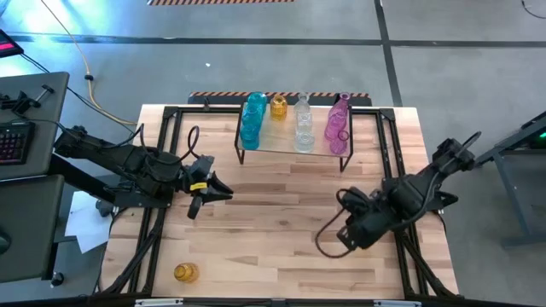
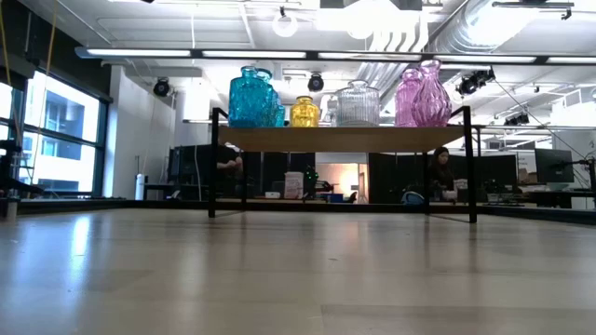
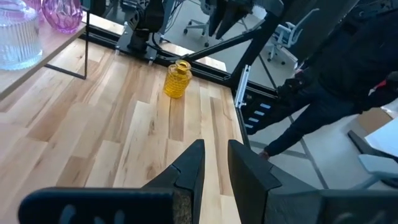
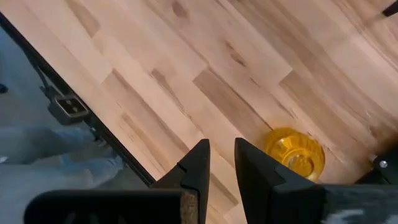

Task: Sort vases onto shelf
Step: Put the right yellow vase on the shelf aligned with the other yellow vase

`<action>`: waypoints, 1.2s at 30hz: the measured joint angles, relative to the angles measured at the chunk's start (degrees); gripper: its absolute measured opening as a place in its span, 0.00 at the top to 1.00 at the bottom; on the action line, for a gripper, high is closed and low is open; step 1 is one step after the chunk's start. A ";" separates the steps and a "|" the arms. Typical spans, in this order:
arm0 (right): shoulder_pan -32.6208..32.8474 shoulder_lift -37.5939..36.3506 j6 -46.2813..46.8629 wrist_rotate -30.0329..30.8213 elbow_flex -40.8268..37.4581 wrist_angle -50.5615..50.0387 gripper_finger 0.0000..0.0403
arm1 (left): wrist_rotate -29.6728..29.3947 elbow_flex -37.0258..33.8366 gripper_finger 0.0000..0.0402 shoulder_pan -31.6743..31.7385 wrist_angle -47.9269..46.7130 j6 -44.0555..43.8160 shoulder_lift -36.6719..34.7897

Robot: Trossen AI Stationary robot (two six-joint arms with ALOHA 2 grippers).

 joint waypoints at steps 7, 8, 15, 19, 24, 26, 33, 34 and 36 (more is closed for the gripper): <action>2.25 3.27 0.00 -3.63 0.00 -0.23 0.86 | -0.02 0.00 0.84 0.00 0.00 2.94 0.00; 2.25 3.81 0.75 -4.42 0.00 -0.75 0.86 | -0.02 0.00 0.84 0.00 0.01 2.96 0.00; 2.21 4.55 -2.63 -6.60 -0.48 -3.27 0.86 | -0.04 0.00 0.84 0.00 0.00 2.62 0.00; 2.21 1.48 -2.99 -7.96 -5.66 -3.11 0.86 | -0.04 0.00 0.84 0.00 0.02 2.16 0.00; 1.86 -5.92 -2.84 -9.98 -17.76 7.88 0.86 | -0.07 0.00 0.84 0.00 0.02 -0.01 0.00; 1.34 -9.40 -2.52 -11.42 -22.92 13.39 0.86 | -0.07 0.00 0.84 0.00 0.02 -0.26 0.00; -1.03 -16.09 -4.61 -16.83 -32.17 19.83 0.86 | -0.13 0.00 0.84 0.01 0.02 -2.06 0.00; -1.17 -16.39 -5.36 -16.98 -32.46 19.45 0.86 | -0.13 0.00 0.84 0.00 0.03 -2.08 0.00; -1.62 -16.64 -7.64 -16.91 -32.63 17.95 0.86 | -0.13 0.00 0.84 0.00 0.04 -2.11 0.00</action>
